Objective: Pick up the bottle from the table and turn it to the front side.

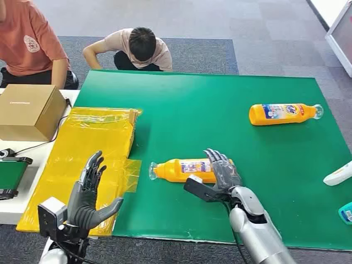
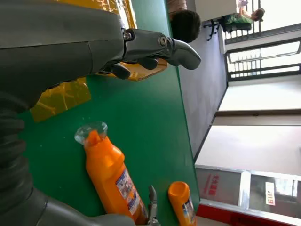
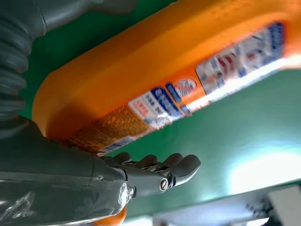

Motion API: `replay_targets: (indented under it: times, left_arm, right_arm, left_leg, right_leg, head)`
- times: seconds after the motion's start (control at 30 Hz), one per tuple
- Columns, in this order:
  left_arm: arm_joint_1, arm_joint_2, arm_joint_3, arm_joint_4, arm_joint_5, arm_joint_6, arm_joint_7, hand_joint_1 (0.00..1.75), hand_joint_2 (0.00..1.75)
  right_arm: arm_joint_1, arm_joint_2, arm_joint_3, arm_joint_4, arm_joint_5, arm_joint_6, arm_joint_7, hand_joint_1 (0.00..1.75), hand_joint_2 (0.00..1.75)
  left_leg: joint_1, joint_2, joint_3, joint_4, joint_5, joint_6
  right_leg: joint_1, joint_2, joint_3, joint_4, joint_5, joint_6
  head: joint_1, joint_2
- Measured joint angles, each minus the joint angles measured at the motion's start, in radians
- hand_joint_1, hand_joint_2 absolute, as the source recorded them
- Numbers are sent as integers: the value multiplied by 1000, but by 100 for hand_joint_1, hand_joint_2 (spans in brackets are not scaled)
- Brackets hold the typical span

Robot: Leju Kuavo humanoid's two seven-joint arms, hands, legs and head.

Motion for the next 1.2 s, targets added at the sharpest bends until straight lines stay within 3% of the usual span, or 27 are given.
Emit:
replay_targets:
  times: [0.3, 0.53, 1.2]
  left_arm:
    - [14, 8, 2, 0, 22, -2, -36, 0, 175]
    - [16, 13, 3, 1, 30, -6, -49, 0, 175]
    - [17, 24, 3, 2, 34, -6, -54, 0, 175]
  right_arm:
    - [131, -8, -16, -244, -483, 241, -136, 0, 175]
    - [182, -26, -21, -356, -630, 293, -178, 0, 175]
    - [206, -39, -18, -415, -536, 213, -154, 0, 175]
  left_leg:
    - [0, 0, 0, 0, 0, 0]
    - [0, 0, -1, 0, 0, 0]
    - [0, 0, -1, 0, 0, 0]
  right_leg:
    - [0, 0, 0, 0, 0, 0]
    - [0, 0, 0, 0, 0, 0]
    - [0, 0, 0, 0, 0, 0]
  head:
    - [0, 0]
    - [0, 0]
    - [0, 0]
